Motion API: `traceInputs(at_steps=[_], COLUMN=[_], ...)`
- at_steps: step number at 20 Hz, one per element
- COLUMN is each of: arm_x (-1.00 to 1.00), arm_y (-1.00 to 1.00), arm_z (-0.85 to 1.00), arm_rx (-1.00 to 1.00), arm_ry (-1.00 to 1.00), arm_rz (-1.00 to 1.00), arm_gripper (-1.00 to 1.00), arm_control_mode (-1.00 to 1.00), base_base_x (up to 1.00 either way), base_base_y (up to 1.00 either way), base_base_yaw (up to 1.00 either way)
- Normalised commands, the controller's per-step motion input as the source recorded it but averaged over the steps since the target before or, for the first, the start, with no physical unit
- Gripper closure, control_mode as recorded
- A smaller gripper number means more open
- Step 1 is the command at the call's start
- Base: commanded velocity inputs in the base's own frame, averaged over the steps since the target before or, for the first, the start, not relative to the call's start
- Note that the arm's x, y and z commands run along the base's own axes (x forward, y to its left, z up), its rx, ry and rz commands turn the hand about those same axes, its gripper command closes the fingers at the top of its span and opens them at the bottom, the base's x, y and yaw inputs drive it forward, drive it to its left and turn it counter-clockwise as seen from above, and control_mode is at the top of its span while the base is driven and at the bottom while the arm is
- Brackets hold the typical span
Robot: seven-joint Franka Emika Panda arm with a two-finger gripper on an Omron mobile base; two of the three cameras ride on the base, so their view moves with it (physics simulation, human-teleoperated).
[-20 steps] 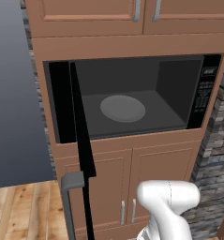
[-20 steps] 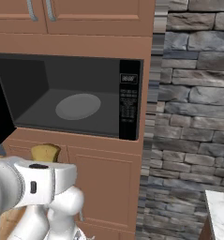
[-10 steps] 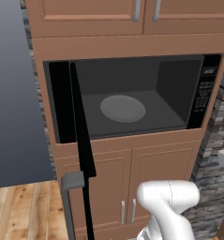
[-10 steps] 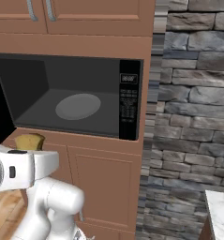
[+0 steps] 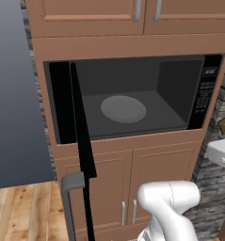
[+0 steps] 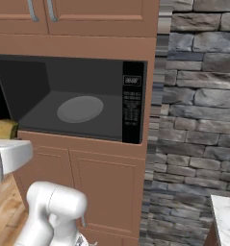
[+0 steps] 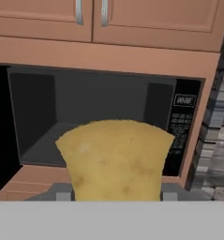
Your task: Place the sponge inside the microwave to prepare for sanitizing.
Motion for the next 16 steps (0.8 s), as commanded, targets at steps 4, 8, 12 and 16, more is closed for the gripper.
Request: traceInputs(at_steps=[4, 8, 12, 16], arm_x=[0.48, 0.74, 0.58, 0.55], arm_y=[0.07, 0.17, 0.15, 0.08], arm_z=[0.0, -0.04, 0.0, 0.0], arm_rx=[0.0, 0.0, 0.0, 0.0], arm_ry=[-0.01, 0.04, 0.0, 0.0], arm_rz=[0.02, 0.1, 0.1, 0.04], arm_gripper=[1.0, 1.0, 1.0, 1.0], arm_control_mode=[-1.0, -1.0, -1.0, -1.0], base_base_x=[0.0, 0.0, 0.0, 0.0], base_base_y=[0.0, 0.0, 0.0, 0.0], base_base_yaw=[0.0, 0.0, 0.0, 0.0])
